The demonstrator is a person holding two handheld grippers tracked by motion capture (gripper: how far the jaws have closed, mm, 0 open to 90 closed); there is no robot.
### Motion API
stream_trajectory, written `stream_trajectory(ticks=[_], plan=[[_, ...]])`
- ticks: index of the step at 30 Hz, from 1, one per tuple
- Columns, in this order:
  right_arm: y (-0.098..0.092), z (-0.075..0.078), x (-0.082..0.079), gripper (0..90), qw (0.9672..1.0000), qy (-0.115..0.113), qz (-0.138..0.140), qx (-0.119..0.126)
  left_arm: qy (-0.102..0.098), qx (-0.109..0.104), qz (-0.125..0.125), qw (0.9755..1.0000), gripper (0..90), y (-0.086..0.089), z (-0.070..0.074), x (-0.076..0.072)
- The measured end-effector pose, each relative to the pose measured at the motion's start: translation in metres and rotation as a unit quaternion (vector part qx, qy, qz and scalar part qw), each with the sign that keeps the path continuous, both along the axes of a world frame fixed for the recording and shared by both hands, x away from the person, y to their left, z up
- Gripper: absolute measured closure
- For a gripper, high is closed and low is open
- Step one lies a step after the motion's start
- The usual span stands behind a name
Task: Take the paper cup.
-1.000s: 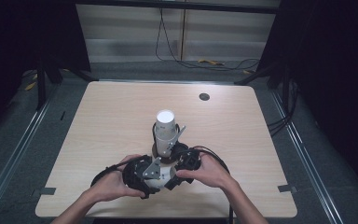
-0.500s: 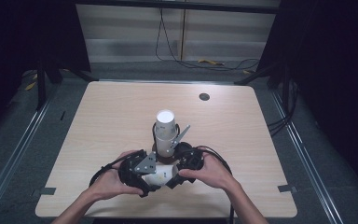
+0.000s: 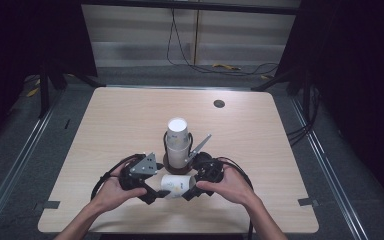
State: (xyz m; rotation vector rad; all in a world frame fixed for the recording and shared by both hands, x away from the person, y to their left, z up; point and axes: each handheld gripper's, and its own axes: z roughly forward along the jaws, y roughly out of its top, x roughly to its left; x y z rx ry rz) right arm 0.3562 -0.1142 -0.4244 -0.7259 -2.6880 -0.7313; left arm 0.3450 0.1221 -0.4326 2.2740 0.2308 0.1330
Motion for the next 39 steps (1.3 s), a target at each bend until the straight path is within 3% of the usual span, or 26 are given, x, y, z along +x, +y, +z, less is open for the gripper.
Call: stream_trajectory(ticks=[1, 2, 4, 6, 9, 13, 17, 22, 25, 30, 33, 36, 39], plan=[[0.0, 0.0, 0.0, 37.3, 1.0, 0.0, 0.0, 0.0, 0.0, 0.0, 0.0, 1.0, 15.9, 0.0, 0.0, 0.0], [-0.003, 0.001, -0.001, 37.3, 1.0, -0.001, -0.005, 0.002, 0.005, -0.023, 0.017, 0.9996, 16.0, 0.005, 0.001, 0.002], [-0.007, 0.0, -0.001, 37.3, 0.9999, -0.003, -0.008, 0.005, 0.007, -0.037, 0.036, 0.9986, 15.8, 0.009, 0.001, 0.005], [-0.01, 0.0, -0.001, 37.3, 0.9999, -0.001, -0.015, 0.006, 0.005, -0.042, 0.041, 0.9983, 15.7, 0.012, 0.002, 0.006], [-0.018, -0.003, -0.002, 37.3, 0.9994, -0.001, -0.031, 0.011, 0.022, -0.063, 0.043, 0.9969, 15.7, 0.018, 0.0, 0.009], [-0.024, -0.004, -0.003, 37.2, 0.999, -0.005, -0.041, 0.017, 0.03, -0.077, 0.045, 0.9955, 15.8, 0.021, -0.002, 0.011], [-0.028, -0.005, -0.003, 37.3, 0.9984, -0.015, -0.044, 0.032, 0.023, -0.084, 0.053, 0.9947, 15.8, 0.023, -0.003, 0.012], [-0.032, -0.006, -0.005, 37.2, 0.9975, -0.02, -0.051, 0.043, 0.045, -0.092, 0.048, 0.9936, 15.8, 0.022, -0.011, 0.009], [-0.034, -0.005, -0.005, 37.3, 0.9966, -0.029, -0.052, 0.057, 0.045, -0.099, 0.051, 0.9927, 15.8, 0.022, -0.015, 0.009], [-0.034, -0.003, -0.005, 37.2, 0.9948, -0.047, -0.053, 0.074, 0.055, -0.133, 0.064, 0.9875, 15.8, 0.026, -0.017, 0.009], [-0.034, -0.004, -0.004, 37.2, 0.9938, -0.054, -0.06, 0.077, 0.053, -0.137, 0.071, 0.9866, 15.8, 0.029, -0.018, 0.009], [-0.036, -0.004, -0.004, 37.2, 0.9922, -0.057, -0.063, 0.091, 0.071, -0.142, 0.064, 0.9852, 15.8, 0.028, -0.019, 0.009], [-0.037, -0.003, -0.004, 37.3, 0.9906, -0.067, -0.062, 0.102, 0.067, -0.145, 0.066, 0.985, 15.8, 0.028, -0.018, 0.008]])
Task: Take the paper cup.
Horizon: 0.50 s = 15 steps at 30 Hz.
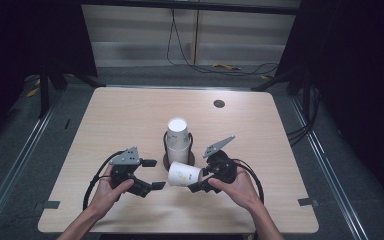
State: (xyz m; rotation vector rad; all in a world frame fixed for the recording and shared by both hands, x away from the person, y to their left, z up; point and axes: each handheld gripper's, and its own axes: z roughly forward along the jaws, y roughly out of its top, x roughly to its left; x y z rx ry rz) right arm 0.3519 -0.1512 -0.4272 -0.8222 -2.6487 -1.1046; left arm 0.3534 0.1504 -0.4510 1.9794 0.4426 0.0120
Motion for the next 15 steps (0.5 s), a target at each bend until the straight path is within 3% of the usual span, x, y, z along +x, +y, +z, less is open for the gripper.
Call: stream_trajectory(ticks=[7, 13, 15], plan=[[-0.001, 0.002, -0.001, 37.2, 0.9992, -0.009, 0.005, 0.04, 0.009, -0.027, -0.005, 0.9996, 15.7, 0.004, 0.005, -0.001], [-0.001, 0.005, -0.004, 37.2, 0.9971, -0.029, 0.015, 0.069, 0.017, -0.049, -0.023, 0.9984, 15.6, 0.007, 0.009, -0.001], [0.003, 0.007, -0.007, 37.2, 0.9966, -0.041, 0.024, 0.067, 0.014, -0.055, -0.023, 0.9981, 15.6, 0.006, 0.011, -0.002]])
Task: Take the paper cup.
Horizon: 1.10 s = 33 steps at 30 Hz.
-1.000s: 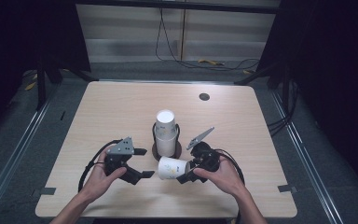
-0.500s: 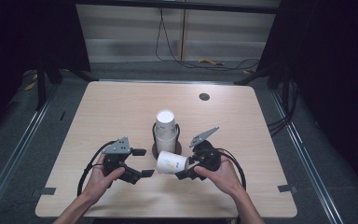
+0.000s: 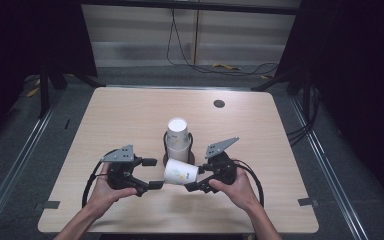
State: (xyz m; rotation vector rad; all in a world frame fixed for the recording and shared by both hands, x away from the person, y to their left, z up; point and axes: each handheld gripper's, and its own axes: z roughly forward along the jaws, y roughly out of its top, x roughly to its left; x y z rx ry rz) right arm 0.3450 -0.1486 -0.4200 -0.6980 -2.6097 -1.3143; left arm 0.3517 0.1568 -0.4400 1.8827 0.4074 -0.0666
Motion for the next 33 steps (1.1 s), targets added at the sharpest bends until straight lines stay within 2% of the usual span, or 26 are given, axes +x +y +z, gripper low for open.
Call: stream_trajectory(ticks=[2, 8, 12, 14, 17, 21, 29, 33], plan=[[0.001, 0.001, -0.001, 37.2, 1.0, -0.003, 0.001, 0.002, -0.002, -0.003, -0.001, 1.0, 15.6, 0.0, 0.001, 0.0], [-0.001, 0.005, -0.004, 37.4, 0.9985, -0.036, -0.005, 0.042, -0.006, -0.004, -0.008, 0.9999, 15.7, 0.0, 0.002, -0.001], [0.0, 0.007, -0.005, 37.3, 0.9978, -0.042, -0.002, 0.052, -0.011, -0.004, -0.016, 0.9998, 15.7, -0.002, 0.004, -0.004], [0.0, 0.006, -0.005, 37.4, 0.9974, -0.037, 0.002, 0.061, -0.009, -0.017, -0.018, 0.9997, 15.7, -0.003, 0.006, -0.004], [0.002, 0.003, -0.005, 37.4, 0.9973, -0.035, 0.008, 0.064, -0.009, -0.031, -0.016, 0.9994, 15.9, -0.004, 0.009, -0.003], [0.007, 0.002, -0.007, 37.4, 0.997, -0.037, 0.019, 0.066, -0.014, -0.036, -0.019, 0.9991, 15.8, -0.006, 0.013, -0.001], [0.011, 0.001, -0.008, 37.4, 0.997, -0.034, 0.025, 0.065, -0.01, -0.039, -0.025, 0.9989, 15.5, -0.011, 0.011, 0.0], [0.012, 0.001, -0.007, 37.4, 0.9971, -0.032, 0.026, 0.064, -0.008, -0.039, -0.036, 0.9986, 16.0, -0.015, 0.008, 0.001]])
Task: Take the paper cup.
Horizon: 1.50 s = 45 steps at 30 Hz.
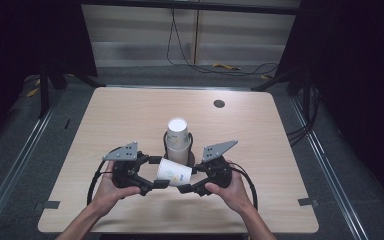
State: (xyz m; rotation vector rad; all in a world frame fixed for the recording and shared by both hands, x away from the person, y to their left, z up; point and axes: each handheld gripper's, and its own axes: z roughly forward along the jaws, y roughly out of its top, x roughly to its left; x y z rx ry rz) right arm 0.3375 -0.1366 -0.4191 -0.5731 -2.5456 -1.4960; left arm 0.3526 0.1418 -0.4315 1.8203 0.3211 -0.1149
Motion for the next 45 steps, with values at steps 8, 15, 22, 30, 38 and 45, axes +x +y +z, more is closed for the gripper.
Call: stream_trajectory(ticks=[8, 15, 22, 30, 38, 45], plan=[[0.001, -0.002, 0.001, 37.4, 0.9999, 0.014, 0.007, 0.001, 0.002, 0.001, -0.015, 0.9999, 17.3, -0.002, -0.002, 0.002], [0.004, -0.004, 0.002, 37.3, 0.9998, 0.018, 0.012, -0.005, -0.011, 0.007, -0.023, 0.9997, 18.3, -0.005, -0.002, 0.001], [0.006, -0.007, 0.002, 36.7, 0.9996, 0.021, 0.016, -0.011, -0.012, 0.008, -0.024, 0.9996, 20.6, -0.002, 0.0, 0.001], [0.009, -0.009, 0.002, 33.4, 0.9993, 0.017, 0.009, -0.031, -0.009, 0.0, -0.027, 0.9996, 24.4, 0.001, 0.002, 0.0], [0.01, -0.009, 0.002, 25.3, 0.9989, 0.01, -0.004, -0.045, -0.012, 0.004, -0.014, 0.9998, 25.0, 0.002, 0.004, 0.001], [0.008, -0.009, 0.004, 19.3, 0.9982, 0.013, -0.026, -0.052, -0.014, 0.002, 0.004, 0.9999, 24.9, 0.007, 0.006, 0.003]])
